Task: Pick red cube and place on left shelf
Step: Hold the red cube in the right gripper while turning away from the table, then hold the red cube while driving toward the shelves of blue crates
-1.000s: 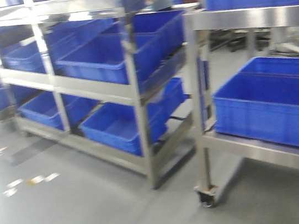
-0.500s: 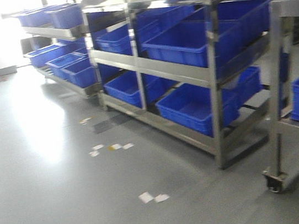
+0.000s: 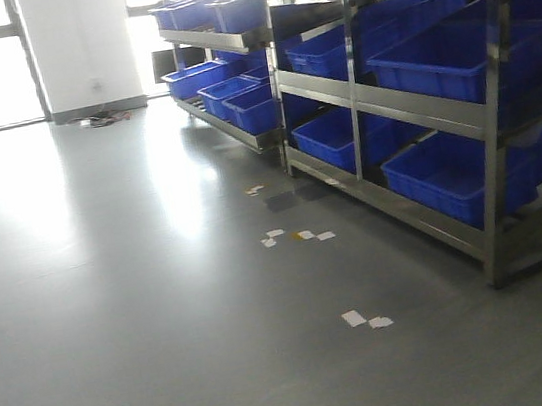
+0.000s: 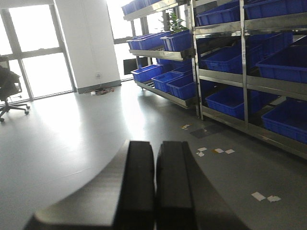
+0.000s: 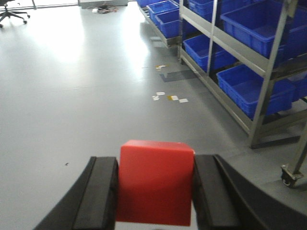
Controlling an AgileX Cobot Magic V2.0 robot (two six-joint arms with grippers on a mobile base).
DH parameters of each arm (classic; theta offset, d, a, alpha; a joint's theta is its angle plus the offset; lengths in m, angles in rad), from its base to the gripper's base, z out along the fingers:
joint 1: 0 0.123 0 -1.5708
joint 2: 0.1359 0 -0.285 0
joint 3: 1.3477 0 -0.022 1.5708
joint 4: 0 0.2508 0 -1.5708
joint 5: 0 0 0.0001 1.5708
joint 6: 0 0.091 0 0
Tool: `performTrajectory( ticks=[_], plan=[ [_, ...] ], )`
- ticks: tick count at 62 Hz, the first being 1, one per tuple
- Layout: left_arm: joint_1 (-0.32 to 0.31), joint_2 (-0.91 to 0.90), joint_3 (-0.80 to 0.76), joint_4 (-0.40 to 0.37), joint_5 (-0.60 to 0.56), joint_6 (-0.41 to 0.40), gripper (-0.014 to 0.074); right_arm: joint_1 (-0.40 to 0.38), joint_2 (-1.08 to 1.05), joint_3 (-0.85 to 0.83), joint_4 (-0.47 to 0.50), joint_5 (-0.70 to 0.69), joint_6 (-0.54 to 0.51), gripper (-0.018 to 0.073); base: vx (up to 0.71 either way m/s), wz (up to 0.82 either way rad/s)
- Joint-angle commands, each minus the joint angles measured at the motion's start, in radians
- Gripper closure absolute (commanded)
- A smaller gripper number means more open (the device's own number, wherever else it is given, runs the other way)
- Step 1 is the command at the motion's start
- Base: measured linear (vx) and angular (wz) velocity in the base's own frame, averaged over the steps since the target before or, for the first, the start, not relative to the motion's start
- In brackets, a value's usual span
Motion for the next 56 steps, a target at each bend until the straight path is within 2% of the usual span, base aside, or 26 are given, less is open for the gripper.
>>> performTrajectory(
  ticks=[1,56],
  plan=[
    [-0.001,0.008,0.022,-0.01,-0.082,0.001,0.0491,-0.004,0.002,-0.03,0.0,-0.092,-0.008,0.0489,-0.27,0.24],
    [-0.001,0.008,0.022,-0.01,-0.082,0.001,0.0491,-0.004,0.002,-0.03,0.0,-0.092,-0.008,0.0489,-0.2,0.36]
  ],
)
